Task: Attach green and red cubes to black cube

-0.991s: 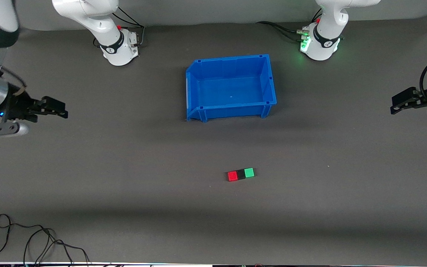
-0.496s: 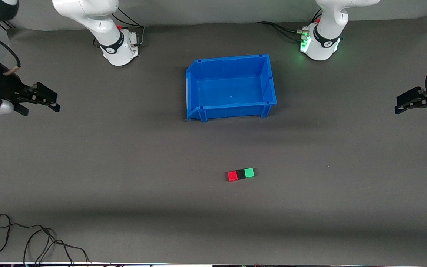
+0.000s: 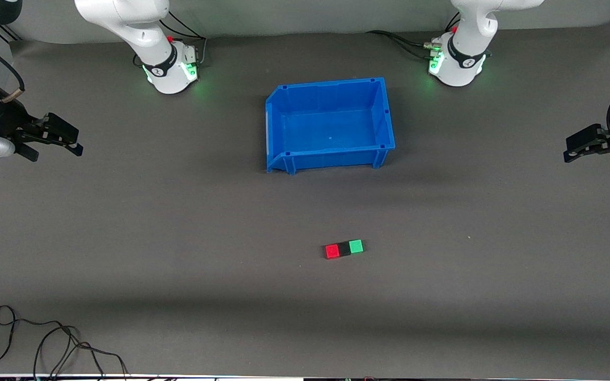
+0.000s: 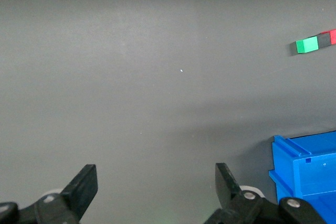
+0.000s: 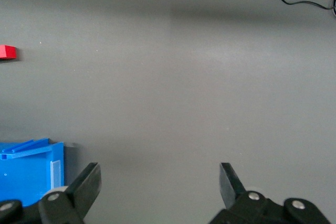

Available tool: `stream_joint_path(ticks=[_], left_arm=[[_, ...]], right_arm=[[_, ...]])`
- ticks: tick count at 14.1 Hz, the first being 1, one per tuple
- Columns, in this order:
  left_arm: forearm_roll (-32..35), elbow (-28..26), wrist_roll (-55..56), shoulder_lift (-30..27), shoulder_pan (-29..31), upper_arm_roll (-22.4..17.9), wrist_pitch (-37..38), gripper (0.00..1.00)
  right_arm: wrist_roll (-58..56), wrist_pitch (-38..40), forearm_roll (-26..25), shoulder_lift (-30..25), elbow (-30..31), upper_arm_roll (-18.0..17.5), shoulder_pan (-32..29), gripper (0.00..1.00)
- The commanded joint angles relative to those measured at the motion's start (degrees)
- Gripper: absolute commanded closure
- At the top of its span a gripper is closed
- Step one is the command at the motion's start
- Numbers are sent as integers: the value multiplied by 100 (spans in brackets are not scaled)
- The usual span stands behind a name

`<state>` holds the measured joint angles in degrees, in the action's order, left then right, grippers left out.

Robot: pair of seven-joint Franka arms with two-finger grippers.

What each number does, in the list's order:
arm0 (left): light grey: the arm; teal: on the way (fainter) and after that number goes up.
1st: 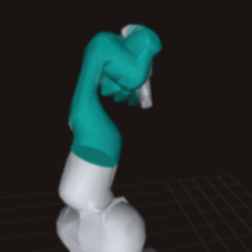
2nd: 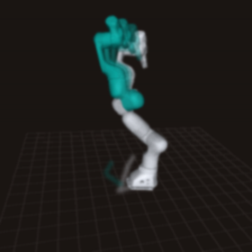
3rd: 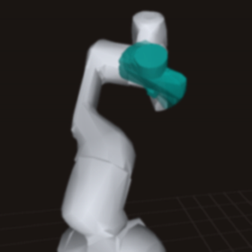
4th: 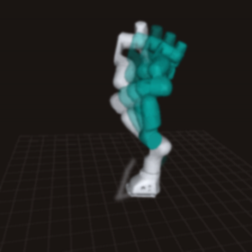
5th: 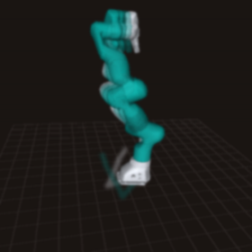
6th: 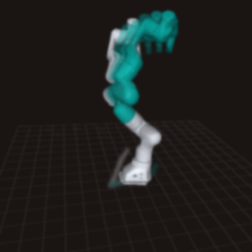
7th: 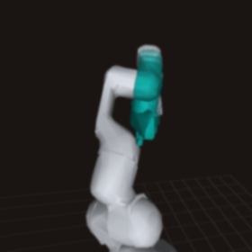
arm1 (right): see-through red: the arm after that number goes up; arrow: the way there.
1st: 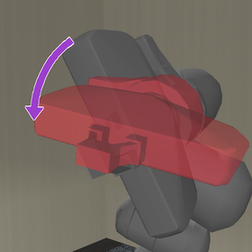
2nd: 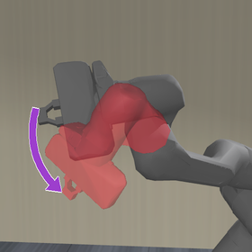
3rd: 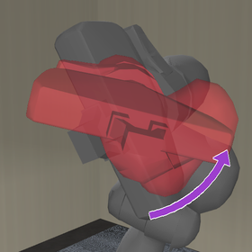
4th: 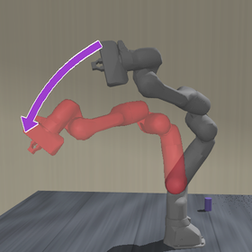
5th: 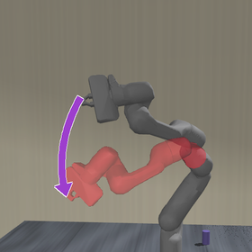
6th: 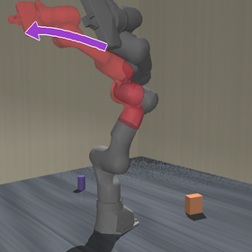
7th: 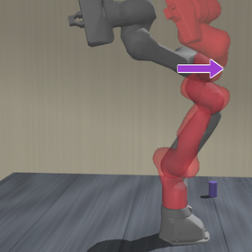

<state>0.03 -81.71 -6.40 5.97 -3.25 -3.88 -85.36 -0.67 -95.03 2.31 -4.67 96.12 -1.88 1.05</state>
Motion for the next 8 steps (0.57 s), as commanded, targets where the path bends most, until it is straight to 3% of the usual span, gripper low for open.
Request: stream_joint_path(ticks=[1,8], left_arm=[[-29,32,16,-8,-89,-148,90,0],[-38,5,16,18,-88,-148,-7,0]], right_arm=[[-135,81,-90,-61,47,-58,-52,0],[-127,152,-99,-61,29,-76,-52,0]])
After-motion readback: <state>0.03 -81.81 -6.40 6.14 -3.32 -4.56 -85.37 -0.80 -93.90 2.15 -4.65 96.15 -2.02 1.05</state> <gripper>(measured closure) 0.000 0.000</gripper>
